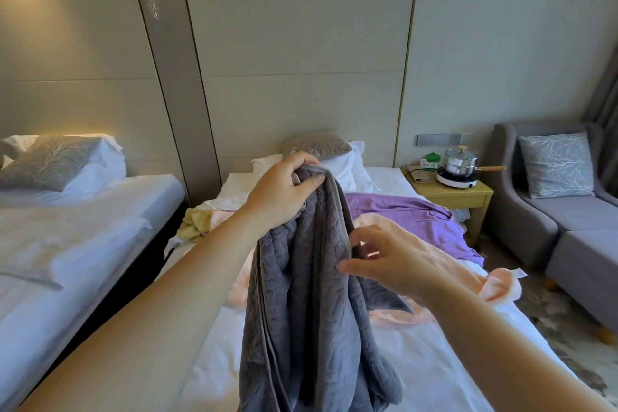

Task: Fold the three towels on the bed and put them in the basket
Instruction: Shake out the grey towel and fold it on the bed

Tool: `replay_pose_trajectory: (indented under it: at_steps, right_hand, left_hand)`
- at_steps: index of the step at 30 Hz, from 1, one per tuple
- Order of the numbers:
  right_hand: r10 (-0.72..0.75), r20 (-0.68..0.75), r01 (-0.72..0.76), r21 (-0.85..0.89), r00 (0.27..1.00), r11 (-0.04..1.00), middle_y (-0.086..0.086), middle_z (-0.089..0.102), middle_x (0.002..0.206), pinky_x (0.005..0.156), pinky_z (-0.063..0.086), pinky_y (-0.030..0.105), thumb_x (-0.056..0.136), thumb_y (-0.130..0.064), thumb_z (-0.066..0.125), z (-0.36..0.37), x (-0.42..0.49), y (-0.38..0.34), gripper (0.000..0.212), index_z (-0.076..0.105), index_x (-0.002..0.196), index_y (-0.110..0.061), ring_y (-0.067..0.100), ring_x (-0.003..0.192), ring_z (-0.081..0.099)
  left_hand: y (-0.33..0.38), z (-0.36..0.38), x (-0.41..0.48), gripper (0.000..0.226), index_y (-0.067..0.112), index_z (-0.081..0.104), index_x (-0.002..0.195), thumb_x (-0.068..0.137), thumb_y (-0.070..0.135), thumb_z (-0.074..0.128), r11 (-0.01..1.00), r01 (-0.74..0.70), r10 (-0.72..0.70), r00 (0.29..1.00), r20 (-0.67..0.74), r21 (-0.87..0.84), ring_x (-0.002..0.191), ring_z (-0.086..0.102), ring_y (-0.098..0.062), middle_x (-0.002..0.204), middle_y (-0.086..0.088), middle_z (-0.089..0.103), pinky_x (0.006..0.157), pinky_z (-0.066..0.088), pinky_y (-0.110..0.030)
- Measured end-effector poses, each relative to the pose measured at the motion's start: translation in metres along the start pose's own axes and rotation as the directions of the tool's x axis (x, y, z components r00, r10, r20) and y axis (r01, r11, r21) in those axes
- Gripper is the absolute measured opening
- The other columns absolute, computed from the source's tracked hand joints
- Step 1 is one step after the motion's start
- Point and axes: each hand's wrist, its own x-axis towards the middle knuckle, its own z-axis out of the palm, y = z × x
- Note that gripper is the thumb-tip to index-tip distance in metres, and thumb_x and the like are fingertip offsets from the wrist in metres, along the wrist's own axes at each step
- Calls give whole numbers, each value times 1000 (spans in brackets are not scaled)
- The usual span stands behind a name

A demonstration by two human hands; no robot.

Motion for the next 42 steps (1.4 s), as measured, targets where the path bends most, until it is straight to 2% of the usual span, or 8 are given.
replay_pose_trajectory:
  at_steps: [7,14,20,23,26,29,36,42]
  right_hand:
    - [82,112,-58,-207,990,977,-4,64,94,79,48,26,75,-43,72,-9,-7,15,20,68,85,-27,12,87,59]
    - [32,-249,-55,-87,968,995,-10,51,60,58,36,28,71,-38,76,-39,3,15,27,55,66,-22,11,62,49]
    - [-213,-69,196,-194,975,961,-16,53,64,57,36,10,75,-27,77,-45,8,-16,22,55,73,-25,-4,59,46]
    - [-247,-29,235,-219,969,947,-11,53,68,56,36,10,75,-24,78,-48,6,-23,22,57,77,-20,-4,59,45]
    - [-188,21,185,-306,982,934,-9,54,72,58,36,11,75,-33,77,-53,0,-14,23,57,83,-23,-3,61,46]
    - [-38,53,54,-354,998,934,-7,60,83,59,37,14,74,-42,75,-60,-9,1,27,59,88,-26,5,70,52]
    - [68,58,-43,-357,996,933,-11,61,85,71,49,23,71,-43,77,-71,-26,26,16,64,71,-32,3,74,55]
    - [25,-36,-29,-121,999,992,-19,57,112,90,50,28,70,-44,77,-59,-20,29,44,50,100,-60,0,97,58]
  left_hand:
    - [-24,-14,8,11,42,57,86,90,33,60,999,50,-47,987,-152,17,55,47,-14,60,7,42,59,42,-34]
    - [-47,-14,5,7,39,55,95,89,35,57,950,274,-239,947,-213,151,81,59,-22,72,12,53,70,48,-34]
    - [-13,14,-13,77,53,35,132,70,46,80,1000,22,-12,891,454,-17,69,56,-3,86,18,57,75,46,-23]
    - [-4,35,-18,50,37,52,125,81,30,75,984,50,75,761,644,-174,54,50,-5,77,11,64,60,42,-21]
    - [-5,45,-16,12,28,66,94,84,33,71,997,32,18,791,612,-71,67,54,-11,78,-15,63,67,43,-33]
    - [-8,49,-16,13,32,60,77,86,31,68,997,0,39,861,507,-77,61,48,-2,65,13,54,61,37,-18]
    - [-8,46,-12,7,20,60,87,90,25,64,996,23,12,925,380,-87,53,45,-4,62,6,52,56,37,-17]
    - [-2,36,-14,10,8,59,95,91,17,62,989,40,13,936,352,-145,62,39,-17,76,-15,49,56,32,-25]
